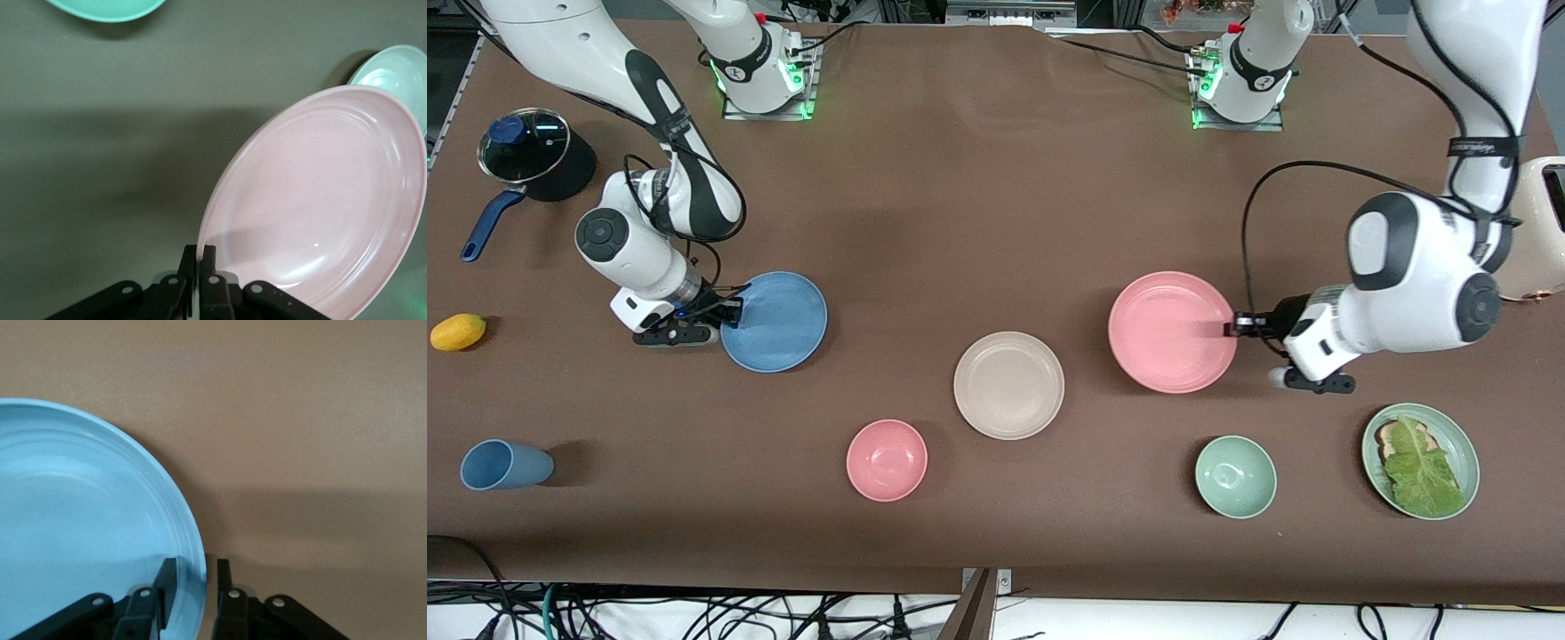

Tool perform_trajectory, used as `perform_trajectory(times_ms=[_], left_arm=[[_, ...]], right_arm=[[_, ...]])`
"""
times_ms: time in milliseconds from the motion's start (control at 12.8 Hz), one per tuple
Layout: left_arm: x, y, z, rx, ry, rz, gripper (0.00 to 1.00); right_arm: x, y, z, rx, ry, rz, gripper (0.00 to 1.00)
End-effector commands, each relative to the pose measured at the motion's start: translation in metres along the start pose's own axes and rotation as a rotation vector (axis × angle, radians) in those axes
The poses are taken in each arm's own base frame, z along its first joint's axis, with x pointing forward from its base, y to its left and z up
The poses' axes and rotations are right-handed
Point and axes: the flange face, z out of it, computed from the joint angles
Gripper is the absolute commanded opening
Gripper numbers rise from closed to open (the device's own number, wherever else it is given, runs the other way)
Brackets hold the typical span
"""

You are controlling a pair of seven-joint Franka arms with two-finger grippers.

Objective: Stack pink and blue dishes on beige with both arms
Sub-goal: 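Lower the pink plate onto the beige plate while the right gripper lifts the blue plate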

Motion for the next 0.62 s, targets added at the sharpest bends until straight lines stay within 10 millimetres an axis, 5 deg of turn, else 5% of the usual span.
perform_trajectory(times_ms=[0,234,547], left_arm=[[0.017,0.041,0.026,-0.011,0.014,-0.067,0.0],[0.02,0.091,0.062,0.002,0.049,-0.144,0.0],[0.024,0.154,0.098,0.004,0.066,-0.256,0.0]], right_arm=[[-0.001,-0.005,-0.002,0.006,0.006,0.013,0.13],[-0.001,-0.006,-0.003,0.007,0.004,0.012,0.0],[0.003,-0.006,-0.01,0.007,0.012,0.003,0.0]])
